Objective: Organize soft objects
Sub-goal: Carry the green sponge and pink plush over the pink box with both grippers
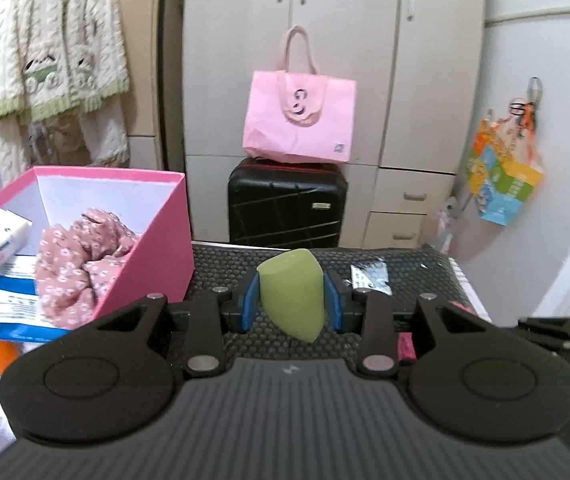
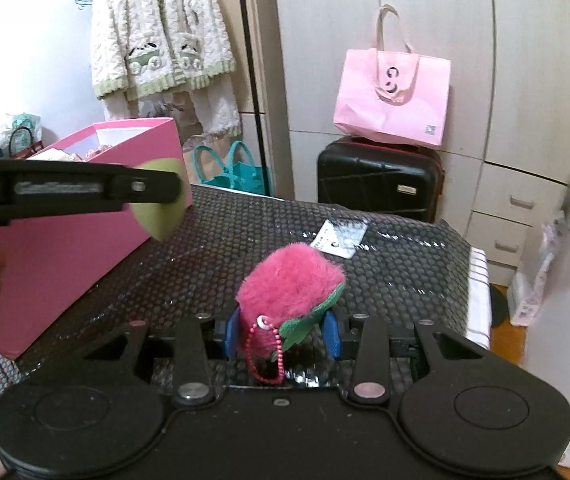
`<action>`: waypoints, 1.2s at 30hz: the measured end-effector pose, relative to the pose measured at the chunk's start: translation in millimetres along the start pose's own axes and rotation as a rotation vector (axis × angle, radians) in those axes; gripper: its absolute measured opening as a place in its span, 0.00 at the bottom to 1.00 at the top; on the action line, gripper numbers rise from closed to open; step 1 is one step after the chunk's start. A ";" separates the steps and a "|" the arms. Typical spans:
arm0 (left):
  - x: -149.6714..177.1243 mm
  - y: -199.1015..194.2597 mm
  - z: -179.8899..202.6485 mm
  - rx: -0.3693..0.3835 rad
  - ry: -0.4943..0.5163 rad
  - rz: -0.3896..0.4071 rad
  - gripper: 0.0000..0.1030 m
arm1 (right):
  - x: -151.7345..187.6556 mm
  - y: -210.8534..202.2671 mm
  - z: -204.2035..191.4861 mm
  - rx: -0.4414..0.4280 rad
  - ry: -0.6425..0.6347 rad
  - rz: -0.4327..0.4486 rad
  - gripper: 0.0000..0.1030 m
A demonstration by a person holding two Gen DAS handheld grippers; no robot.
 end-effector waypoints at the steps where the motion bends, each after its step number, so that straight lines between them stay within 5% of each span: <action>1: 0.9 -6.0 -0.6 0.014 0.008 -0.002 0.32 | 1.0 -3.6 -1.4 0.010 0.003 -0.005 0.44; 13: 14.7 -81.6 -16.4 0.118 0.131 0.010 0.32 | 5.9 -56.1 -41.4 0.066 -0.027 0.008 0.44; 23: 15.7 -160.6 -53.5 0.161 0.202 0.104 0.33 | 0.5 -112.5 -95.3 -0.008 -0.048 0.075 0.44; 36: -13.7 -201.2 -133.7 0.270 0.057 0.059 0.33 | -40.2 -120.6 -171.5 -0.156 -0.131 0.145 0.44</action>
Point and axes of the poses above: each gripper's, at about its wrist camera, not at the fingertips, and y roughly the way its jaws point, z to its right, x to its underside, the point moved 4 cm from there along y, roughly the way its jaws point, and after that the axes turned 4 degrees about -y, right-handed, at the moved point
